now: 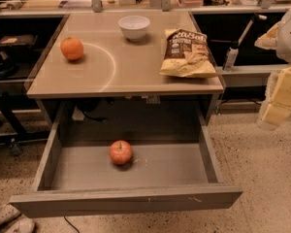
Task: Pick apple from top drawer and place on counter
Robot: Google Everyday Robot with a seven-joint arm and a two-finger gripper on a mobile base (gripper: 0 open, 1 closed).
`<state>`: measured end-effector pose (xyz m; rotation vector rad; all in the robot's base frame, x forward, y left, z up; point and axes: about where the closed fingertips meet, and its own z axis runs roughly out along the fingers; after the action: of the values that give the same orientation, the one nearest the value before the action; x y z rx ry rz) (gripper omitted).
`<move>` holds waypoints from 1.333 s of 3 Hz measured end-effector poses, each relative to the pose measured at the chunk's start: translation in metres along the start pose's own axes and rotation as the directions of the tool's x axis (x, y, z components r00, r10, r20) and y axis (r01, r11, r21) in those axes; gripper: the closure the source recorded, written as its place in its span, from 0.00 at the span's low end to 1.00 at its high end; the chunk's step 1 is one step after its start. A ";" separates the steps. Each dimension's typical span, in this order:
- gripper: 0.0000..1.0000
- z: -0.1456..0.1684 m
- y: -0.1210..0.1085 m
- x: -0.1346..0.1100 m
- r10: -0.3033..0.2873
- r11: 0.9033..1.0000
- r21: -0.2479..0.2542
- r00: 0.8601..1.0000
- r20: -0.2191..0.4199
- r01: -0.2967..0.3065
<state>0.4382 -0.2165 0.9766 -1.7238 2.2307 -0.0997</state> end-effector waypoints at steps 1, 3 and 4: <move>0.00 0.000 0.000 -0.001 0.000 1.000 0.004 1.000 0.002 0.000; 0.00 0.062 0.014 -0.031 -0.036 0.999 -0.020 0.999 -0.032 0.035; 0.00 0.062 0.014 -0.031 -0.036 0.999 -0.020 0.999 -0.032 0.035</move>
Offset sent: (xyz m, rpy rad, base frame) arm 0.0156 0.0468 -0.0573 -0.0513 0.0154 0.0290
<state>0.4501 -0.1750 0.9209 -1.7843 2.2311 -0.1152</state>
